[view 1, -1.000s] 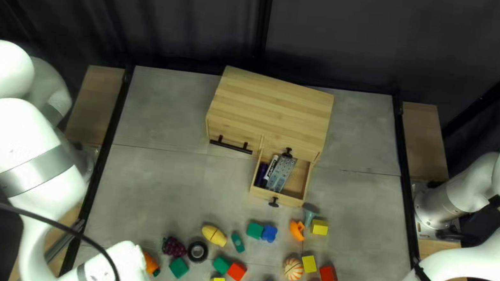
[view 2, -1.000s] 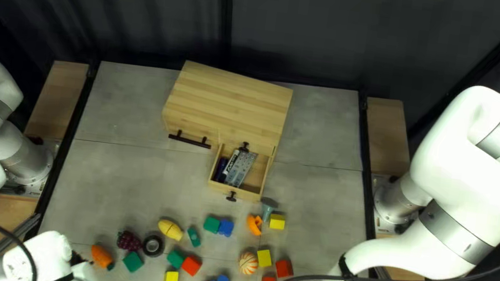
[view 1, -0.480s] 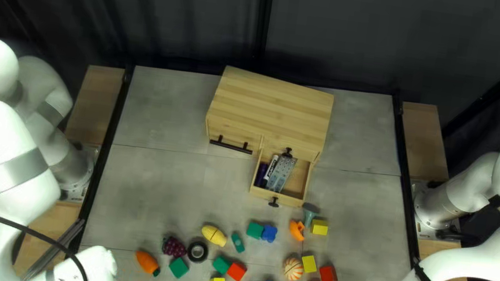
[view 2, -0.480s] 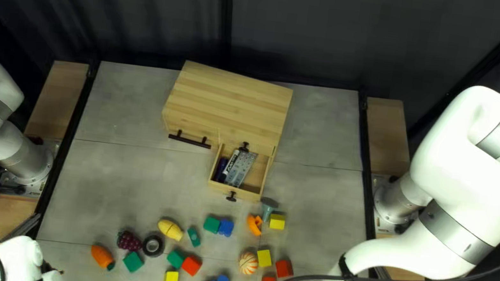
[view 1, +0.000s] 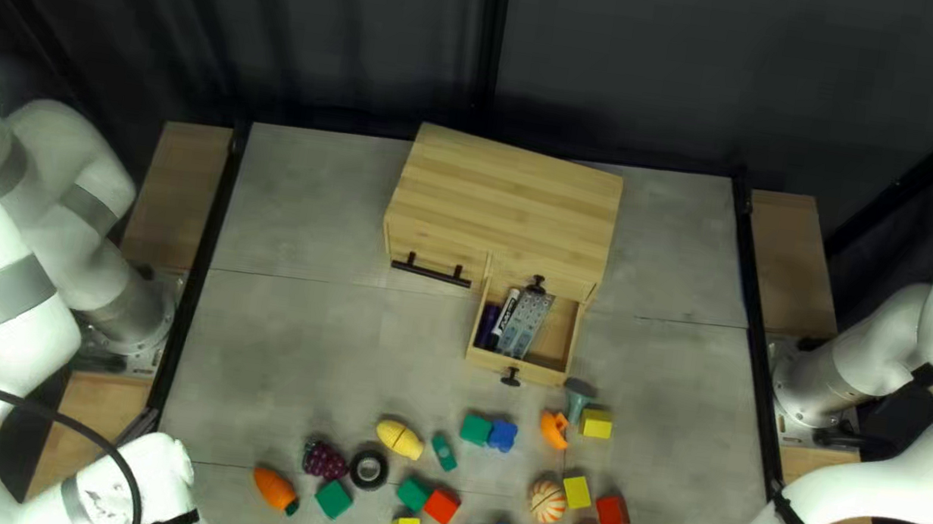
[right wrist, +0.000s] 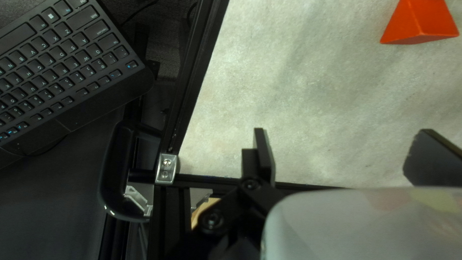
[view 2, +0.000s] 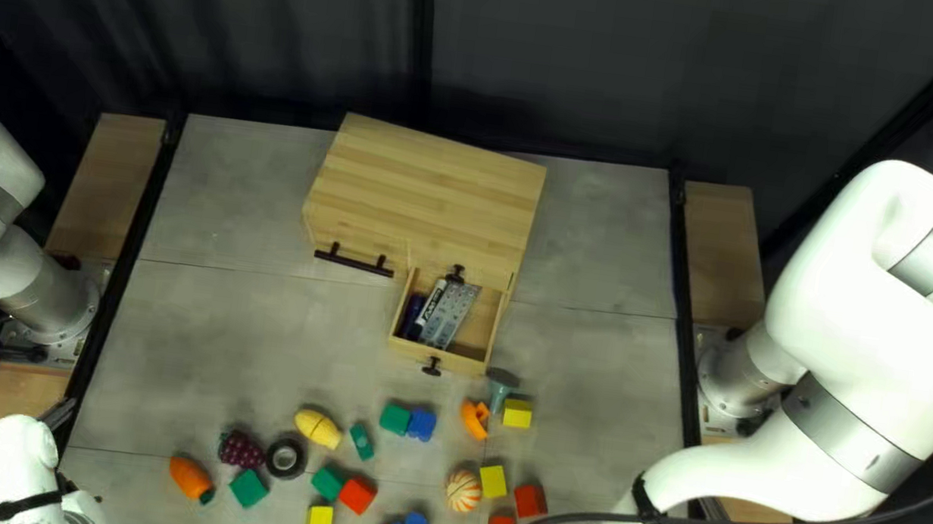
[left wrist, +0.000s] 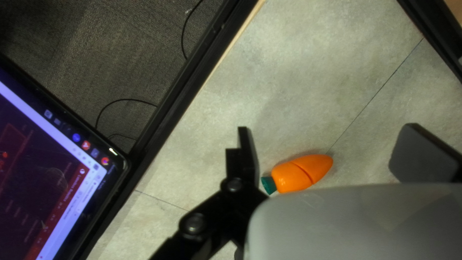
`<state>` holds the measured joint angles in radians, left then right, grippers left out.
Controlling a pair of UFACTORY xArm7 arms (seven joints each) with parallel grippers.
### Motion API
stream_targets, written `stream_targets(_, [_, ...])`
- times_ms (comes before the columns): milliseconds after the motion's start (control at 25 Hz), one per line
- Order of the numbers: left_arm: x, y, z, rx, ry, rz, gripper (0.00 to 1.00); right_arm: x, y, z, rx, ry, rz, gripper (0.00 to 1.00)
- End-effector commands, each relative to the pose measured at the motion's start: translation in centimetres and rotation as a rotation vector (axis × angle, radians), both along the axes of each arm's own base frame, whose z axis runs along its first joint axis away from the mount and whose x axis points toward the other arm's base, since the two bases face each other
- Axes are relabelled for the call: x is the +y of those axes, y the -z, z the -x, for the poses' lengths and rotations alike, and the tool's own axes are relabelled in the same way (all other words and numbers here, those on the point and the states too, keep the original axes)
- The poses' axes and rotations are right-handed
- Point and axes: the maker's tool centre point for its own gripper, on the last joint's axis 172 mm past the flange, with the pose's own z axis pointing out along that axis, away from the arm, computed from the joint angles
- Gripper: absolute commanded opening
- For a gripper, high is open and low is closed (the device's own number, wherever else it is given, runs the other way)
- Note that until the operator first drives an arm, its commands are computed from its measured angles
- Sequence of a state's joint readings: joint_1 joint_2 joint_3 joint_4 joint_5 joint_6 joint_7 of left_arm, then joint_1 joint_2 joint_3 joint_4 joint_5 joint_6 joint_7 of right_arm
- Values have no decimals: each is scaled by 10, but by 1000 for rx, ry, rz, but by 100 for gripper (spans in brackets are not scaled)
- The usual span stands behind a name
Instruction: Open drawers and place objects into drawer and close
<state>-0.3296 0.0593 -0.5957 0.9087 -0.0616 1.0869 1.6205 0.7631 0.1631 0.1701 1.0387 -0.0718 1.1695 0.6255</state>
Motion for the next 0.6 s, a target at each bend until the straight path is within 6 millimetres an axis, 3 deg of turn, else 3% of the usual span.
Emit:
stream_targets(40, [0,0,0,0,0,0,100,-11,-9,-2,-17,-73,10,100])
stream_targets(240, [0,0,0,0,0,0,100,-36,-44,-8,-28,-208,21,100])
stream_targets(360, [0,0,0,0,0,0,100,-63,-61,-23,-12,-305,29,100])
stream_targets(600, [0,0,0,0,0,0,100,-100,-58,-64,39,-454,29,100])
